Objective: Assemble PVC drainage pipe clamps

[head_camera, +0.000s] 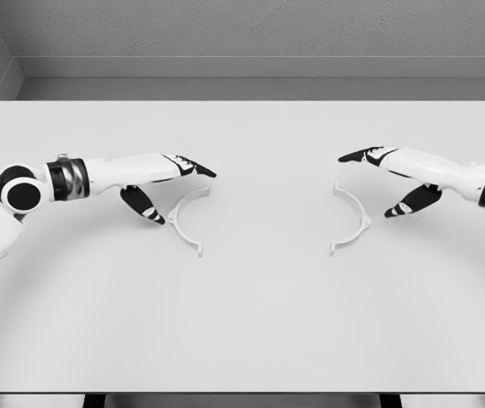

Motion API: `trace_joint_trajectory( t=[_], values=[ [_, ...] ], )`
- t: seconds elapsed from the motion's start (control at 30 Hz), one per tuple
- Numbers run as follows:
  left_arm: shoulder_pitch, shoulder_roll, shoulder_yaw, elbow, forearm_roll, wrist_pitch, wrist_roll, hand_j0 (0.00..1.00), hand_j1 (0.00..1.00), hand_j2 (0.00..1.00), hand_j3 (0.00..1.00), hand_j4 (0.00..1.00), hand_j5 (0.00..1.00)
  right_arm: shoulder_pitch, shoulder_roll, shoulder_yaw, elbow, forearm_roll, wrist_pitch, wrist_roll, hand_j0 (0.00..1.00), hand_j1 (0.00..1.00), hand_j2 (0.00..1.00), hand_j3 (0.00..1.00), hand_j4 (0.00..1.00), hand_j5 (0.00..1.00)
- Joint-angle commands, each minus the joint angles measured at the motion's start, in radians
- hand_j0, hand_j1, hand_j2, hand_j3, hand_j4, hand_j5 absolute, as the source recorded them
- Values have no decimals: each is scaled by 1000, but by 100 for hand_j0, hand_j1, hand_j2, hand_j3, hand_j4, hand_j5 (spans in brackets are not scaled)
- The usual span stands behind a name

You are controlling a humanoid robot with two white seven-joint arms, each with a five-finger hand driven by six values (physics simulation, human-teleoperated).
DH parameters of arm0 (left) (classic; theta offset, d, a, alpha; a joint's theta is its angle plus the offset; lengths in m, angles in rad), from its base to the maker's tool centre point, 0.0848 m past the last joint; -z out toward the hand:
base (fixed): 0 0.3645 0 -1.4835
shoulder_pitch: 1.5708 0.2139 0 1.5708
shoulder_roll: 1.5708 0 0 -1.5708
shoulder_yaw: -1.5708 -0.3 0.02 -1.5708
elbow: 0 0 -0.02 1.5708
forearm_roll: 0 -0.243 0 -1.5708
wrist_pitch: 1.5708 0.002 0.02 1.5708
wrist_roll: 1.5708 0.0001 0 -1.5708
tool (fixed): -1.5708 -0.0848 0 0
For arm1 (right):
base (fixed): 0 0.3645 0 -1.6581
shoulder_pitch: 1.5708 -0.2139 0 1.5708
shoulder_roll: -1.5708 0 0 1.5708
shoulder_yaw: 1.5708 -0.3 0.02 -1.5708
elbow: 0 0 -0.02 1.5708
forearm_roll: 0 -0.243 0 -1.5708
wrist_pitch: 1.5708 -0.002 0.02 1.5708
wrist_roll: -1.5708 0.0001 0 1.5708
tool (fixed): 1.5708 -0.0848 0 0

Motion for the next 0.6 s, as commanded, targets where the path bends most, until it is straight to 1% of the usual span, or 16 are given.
trace_joint_trajectory(
  t=[0.0,0.07,0.1,0.13,0.17,0.23,0.33,0.57],
  values=[
    [0,-11,0,2,2,2,0,100,100,100,100,100,100,-5,16,5,30,3,2,0,100,100,100,100,100,100],
    [0,-12,0,2,2,2,0,100,100,100,100,100,100,-38,31,24,64,46,2,0,100,100,100,100,100,100],
    [0,-14,0,2,2,2,0,100,100,100,100,100,100,-71,39,59,78,71,2,0,100,100,100,100,100,100],
    [2,-16,0,3,2,2,0,100,100,100,100,100,100,-91,39,90,78,80,2,0,100,100,100,100,100,100],
    [2,-20,0,3,0,2,0,100,100,100,100,100,100,-100,41,93,78,121,2,0,100,100,100,100,100,100],
    [0,-22,-6,3,0,2,0,100,100,100,100,100,100,-101,41,94,78,137,2,0,100,100,100,100,100,100],
    [-3,-35,-40,2,0,2,0,100,100,100,100,100,100,-101,41,96,79,141,2,0,100,100,100,100,100,100],
    [-5,-40,-40,2,2,2,0,100,100,100,100,100,100,-100,48,105,90,151,2,0,100,100,100,100,100,100]
  ],
)
